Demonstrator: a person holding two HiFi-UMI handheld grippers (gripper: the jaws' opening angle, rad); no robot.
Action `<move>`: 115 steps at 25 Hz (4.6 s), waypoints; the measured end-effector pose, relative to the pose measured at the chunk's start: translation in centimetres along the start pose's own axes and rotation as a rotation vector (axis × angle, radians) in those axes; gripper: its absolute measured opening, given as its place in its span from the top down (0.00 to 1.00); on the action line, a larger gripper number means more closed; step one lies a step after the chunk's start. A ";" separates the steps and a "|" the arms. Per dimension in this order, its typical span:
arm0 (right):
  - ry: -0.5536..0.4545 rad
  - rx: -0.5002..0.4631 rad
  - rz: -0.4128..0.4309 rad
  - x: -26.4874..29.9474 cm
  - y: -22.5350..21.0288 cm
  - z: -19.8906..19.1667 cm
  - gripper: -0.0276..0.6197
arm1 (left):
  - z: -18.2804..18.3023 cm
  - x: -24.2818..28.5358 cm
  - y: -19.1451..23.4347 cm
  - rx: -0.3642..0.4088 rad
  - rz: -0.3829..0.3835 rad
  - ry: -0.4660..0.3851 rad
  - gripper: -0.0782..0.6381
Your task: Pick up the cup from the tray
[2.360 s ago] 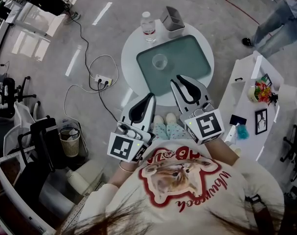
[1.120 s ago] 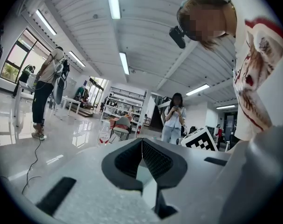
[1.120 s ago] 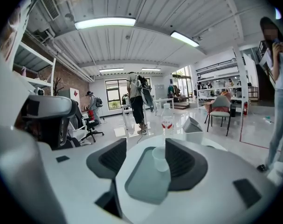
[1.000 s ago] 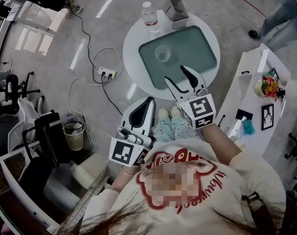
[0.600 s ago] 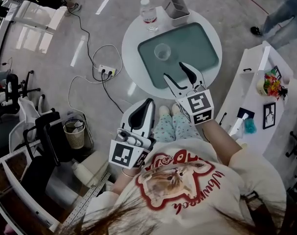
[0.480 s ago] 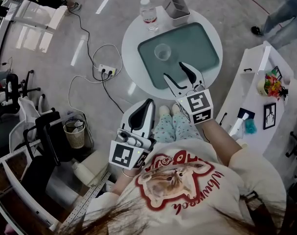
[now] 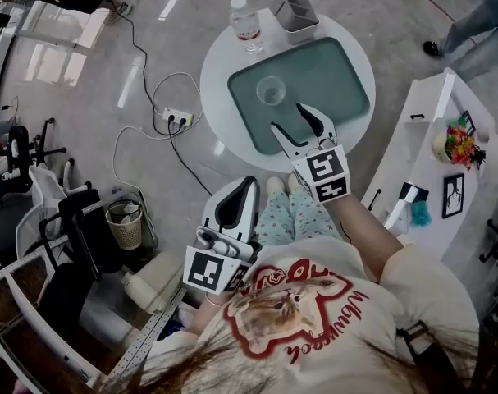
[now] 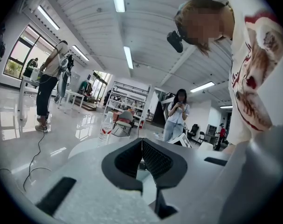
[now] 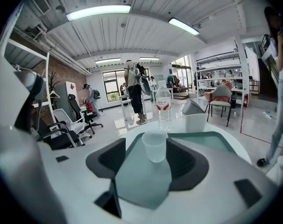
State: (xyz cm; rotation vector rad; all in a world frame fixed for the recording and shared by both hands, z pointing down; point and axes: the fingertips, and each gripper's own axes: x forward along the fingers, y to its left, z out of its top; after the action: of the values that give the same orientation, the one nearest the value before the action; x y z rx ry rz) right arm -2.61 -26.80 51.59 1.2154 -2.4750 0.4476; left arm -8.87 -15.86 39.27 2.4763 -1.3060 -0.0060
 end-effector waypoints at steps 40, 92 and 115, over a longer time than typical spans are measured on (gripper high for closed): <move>0.200 0.004 0.022 7.7 -1.7 -4.9 0.56 | -0.9 0.4 3.4 -0.062 0.082 0.025 0.87; 0.292 -0.042 0.007 12.3 -2.6 -4.6 0.53 | -1.1 -0.1 4.2 -0.092 0.152 0.027 0.87; 0.246 -0.028 -0.026 9.4 -3.1 -2.1 0.54 | -0.3 0.4 3.1 -0.073 0.120 -0.014 0.87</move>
State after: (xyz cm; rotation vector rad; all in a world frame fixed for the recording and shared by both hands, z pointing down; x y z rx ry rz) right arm -5.16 -34.25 57.96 1.1080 -2.2483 0.5206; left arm -11.12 -17.69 40.55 2.3377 -1.4319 -0.0410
